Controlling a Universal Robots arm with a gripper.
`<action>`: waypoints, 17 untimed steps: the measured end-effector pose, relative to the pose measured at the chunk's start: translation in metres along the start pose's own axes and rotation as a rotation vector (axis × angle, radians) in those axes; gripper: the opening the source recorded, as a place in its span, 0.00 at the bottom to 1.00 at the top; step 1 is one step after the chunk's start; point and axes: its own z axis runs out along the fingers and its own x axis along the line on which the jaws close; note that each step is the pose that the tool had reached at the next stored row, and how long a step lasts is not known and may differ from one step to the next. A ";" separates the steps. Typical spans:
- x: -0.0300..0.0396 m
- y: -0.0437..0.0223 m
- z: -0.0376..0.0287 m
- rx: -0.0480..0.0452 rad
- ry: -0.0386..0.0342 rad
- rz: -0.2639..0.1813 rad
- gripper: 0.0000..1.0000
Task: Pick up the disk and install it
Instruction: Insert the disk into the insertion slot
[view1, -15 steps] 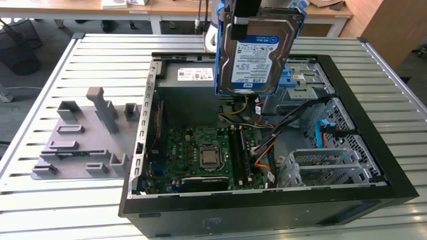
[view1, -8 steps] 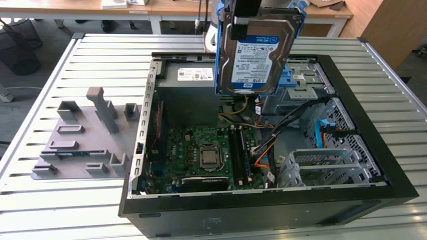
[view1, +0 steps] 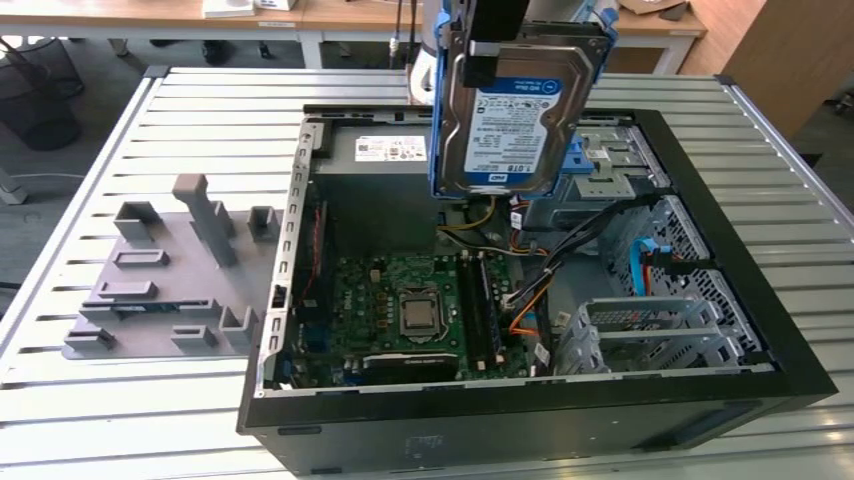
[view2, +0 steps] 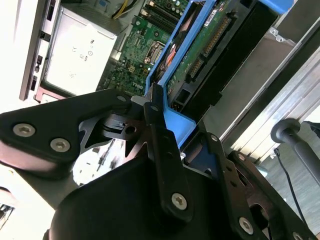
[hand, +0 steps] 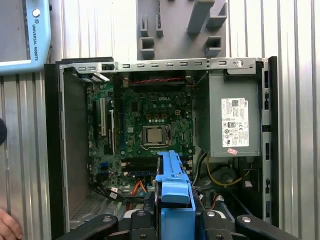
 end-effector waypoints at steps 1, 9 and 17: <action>0.0015 -0.0001 0.0000 -0.0001 0.0001 0.000 0.36; 0.0170 -0.0010 0.0005 -0.0001 0.0001 0.000 0.36; 0.0313 -0.0017 0.0011 -0.0001 0.0002 0.000 0.36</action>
